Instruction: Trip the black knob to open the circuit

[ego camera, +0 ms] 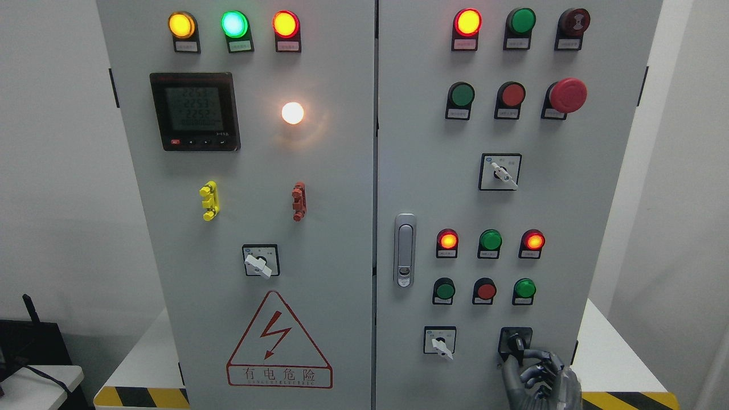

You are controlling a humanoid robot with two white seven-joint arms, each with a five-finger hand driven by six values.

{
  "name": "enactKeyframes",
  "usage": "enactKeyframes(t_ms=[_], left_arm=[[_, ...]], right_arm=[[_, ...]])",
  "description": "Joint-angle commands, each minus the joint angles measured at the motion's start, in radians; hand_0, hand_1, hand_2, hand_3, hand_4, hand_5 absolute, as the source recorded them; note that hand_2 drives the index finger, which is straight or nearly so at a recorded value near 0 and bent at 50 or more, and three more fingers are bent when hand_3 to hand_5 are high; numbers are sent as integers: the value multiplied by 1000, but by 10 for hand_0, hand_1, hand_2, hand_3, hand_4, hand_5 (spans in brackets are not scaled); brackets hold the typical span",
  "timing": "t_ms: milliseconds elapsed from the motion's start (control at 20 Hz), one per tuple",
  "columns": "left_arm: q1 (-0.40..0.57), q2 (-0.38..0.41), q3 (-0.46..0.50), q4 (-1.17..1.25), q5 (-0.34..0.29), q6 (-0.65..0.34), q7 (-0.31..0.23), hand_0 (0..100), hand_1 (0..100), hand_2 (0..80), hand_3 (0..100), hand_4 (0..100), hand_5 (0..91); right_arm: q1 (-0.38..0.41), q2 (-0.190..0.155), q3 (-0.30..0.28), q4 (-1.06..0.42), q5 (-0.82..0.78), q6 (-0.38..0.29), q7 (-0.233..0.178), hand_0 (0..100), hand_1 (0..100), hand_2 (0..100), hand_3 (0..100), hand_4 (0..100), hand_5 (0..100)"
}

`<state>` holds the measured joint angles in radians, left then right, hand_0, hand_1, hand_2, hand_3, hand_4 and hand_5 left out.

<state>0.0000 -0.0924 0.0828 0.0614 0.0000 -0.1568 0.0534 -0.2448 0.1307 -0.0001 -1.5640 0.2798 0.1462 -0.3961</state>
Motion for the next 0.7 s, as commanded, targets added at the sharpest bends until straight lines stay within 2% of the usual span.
enactKeyframes(t_ms=[0,651], left_arm=[[-8,0,0,0,-34,0,0,120,389,0,0,0,0],[-8,0,0,0,-32,0,0,120,389,0,0,0,0]], right_arm=[[-1,3,-26,-1,1,0,0,555,793,509,838,874,950],[-2,3,-26,-1,-11,0,0,557,783,518,849,880,951]])
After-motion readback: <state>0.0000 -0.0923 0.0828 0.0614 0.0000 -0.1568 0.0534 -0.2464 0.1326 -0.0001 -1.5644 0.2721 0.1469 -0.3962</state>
